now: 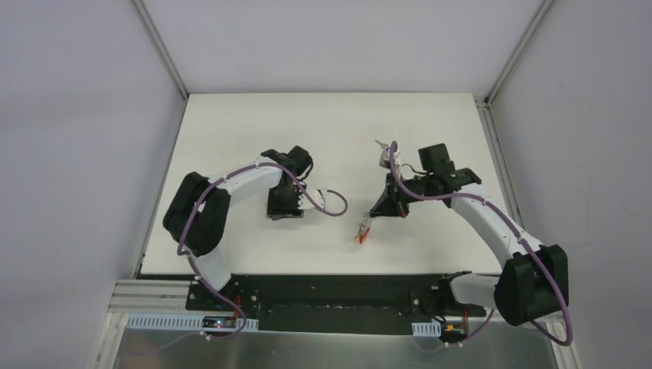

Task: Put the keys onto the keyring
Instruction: Pick up the key from the center of the board.

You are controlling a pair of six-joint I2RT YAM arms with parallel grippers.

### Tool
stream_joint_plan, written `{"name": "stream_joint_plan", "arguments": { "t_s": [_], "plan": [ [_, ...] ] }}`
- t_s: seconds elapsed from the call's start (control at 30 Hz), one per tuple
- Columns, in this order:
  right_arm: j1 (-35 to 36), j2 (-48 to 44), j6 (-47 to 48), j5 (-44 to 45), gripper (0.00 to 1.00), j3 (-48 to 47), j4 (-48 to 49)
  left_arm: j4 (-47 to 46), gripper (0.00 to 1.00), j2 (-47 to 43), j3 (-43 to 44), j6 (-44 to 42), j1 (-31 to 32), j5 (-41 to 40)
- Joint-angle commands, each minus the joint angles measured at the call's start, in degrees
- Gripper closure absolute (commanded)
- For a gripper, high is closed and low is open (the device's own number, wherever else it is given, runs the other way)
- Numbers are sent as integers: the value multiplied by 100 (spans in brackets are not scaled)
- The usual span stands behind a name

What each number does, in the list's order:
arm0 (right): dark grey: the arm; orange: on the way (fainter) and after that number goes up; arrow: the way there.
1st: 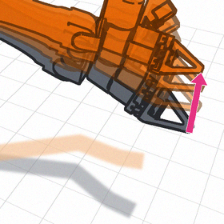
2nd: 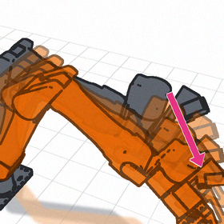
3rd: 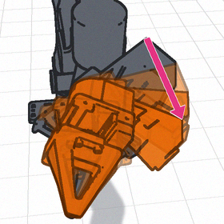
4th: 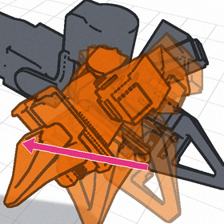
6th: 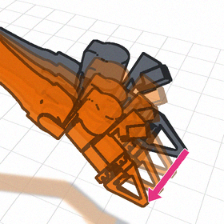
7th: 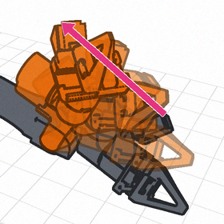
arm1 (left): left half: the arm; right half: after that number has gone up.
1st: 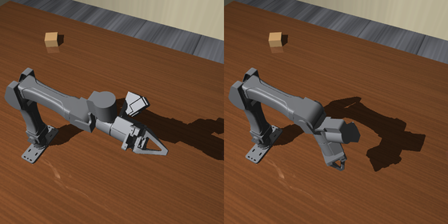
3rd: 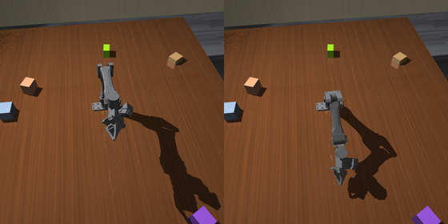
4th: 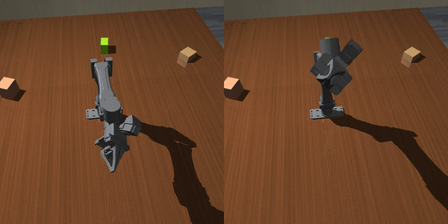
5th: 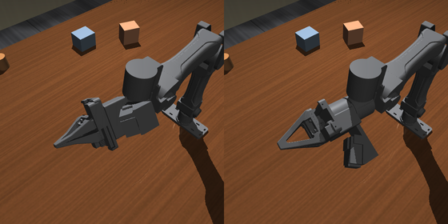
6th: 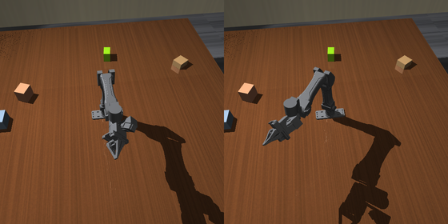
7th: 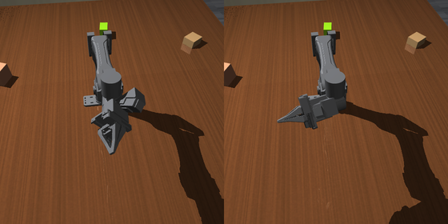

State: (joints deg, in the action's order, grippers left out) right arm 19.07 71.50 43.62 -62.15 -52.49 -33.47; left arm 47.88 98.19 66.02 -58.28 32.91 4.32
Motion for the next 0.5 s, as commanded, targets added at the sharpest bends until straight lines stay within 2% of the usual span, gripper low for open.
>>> {"name": "stream_joint_plan", "arguments": {
  "t_s": [0.0,0.17,0.3,0.47],
  "plan": [
    [-56,55,183,-237,100,-95,-149,2,53,243,-60,-602,218,-515],
    [-85,104,210,-275,100,-118,-206,6,57,351,-25,-707,374,-746],
    [-100,127,226,-306,100,-139,-260,7,65,431,-84,-730,544,-969],
    [-119,136,261,-319,100,-144,-315,175,65,442,-63,-678,633,-1025]
  ]
}}
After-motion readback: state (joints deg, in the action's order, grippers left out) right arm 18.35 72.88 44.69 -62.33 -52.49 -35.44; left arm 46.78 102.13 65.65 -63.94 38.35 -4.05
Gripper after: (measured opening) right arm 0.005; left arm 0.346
